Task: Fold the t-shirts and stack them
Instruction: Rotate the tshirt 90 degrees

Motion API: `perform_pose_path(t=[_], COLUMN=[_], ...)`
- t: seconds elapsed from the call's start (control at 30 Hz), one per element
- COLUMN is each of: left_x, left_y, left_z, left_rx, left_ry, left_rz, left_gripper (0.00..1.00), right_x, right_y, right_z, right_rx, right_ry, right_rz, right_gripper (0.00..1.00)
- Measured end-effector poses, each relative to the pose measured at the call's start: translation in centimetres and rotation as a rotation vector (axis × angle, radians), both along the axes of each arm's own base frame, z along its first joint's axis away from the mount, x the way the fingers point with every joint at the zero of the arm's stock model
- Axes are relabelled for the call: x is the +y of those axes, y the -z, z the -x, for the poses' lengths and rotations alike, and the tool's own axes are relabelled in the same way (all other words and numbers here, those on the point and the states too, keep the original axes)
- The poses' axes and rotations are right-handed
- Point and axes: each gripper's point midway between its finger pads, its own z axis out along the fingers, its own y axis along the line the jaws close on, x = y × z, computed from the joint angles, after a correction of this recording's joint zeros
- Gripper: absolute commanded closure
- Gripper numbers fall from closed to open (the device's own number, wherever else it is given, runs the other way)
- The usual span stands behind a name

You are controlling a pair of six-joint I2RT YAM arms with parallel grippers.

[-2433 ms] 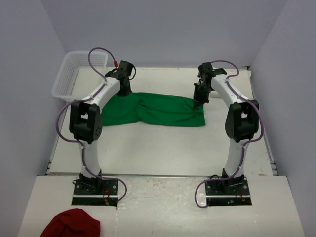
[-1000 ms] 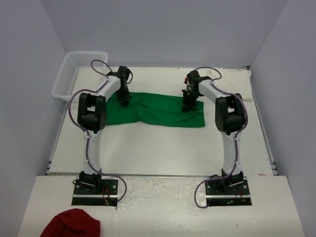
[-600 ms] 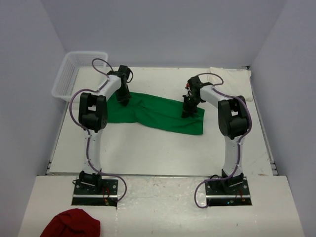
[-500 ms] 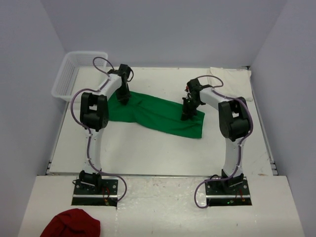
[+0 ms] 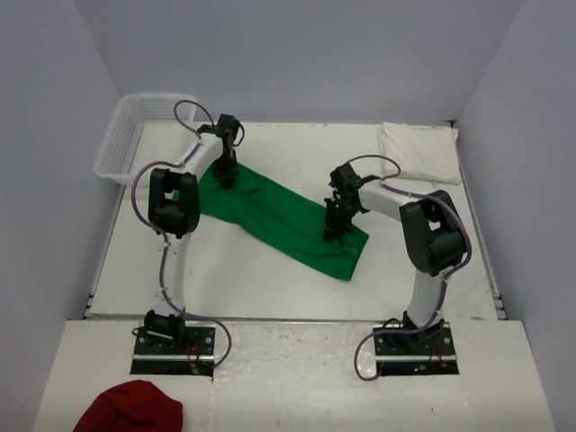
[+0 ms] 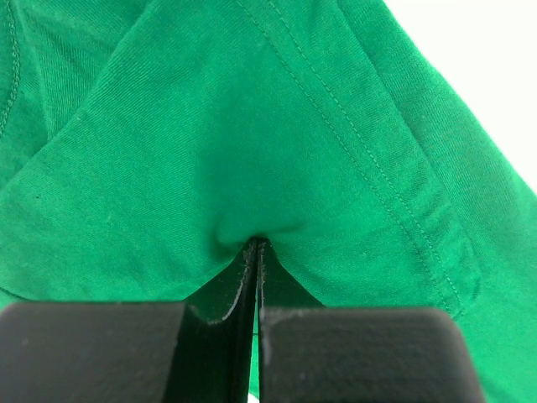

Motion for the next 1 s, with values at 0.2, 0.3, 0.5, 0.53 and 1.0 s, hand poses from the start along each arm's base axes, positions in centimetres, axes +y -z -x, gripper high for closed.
perform_pose_path(t=[0.2, 0.3, 0.5, 0.53, 1.0], left_x=[-1.5, -2.8, -5.1, -5.4, -12.1], left_y=[-0.1, -0.1, -0.1, -0.1, -0.4], left_z=[-1.4, -2.6, -4.3, -4.5, -8.6], left_rx=[-0.042, -0.071, -0.131, -0.142, -0.311], left_ry=[0.082, 0.130, 0.230, 0.244, 0.457], left_rz=[0.059, 0.095, 0.152, 0.159, 0.323], left_gripper=[1.00, 1.00, 1.00, 1.00, 0.96], right_x=[1.9, 3.1, 5.6, 6.0, 14.3], right_y=[0.1, 0.1, 0.1, 0.1, 0.0], right_z=[2.4, 3.7, 5.9, 6.3, 7.8], right_rx=[-0.005, -0.002, 0.000, 0.000, -0.009], right_ry=[-0.054, -0.092, -0.164, -0.178, -0.347], right_rz=[-0.009, -0.010, -0.016, -0.016, -0.045], right_gripper=[1.00, 1.00, 1.00, 1.00, 1.00])
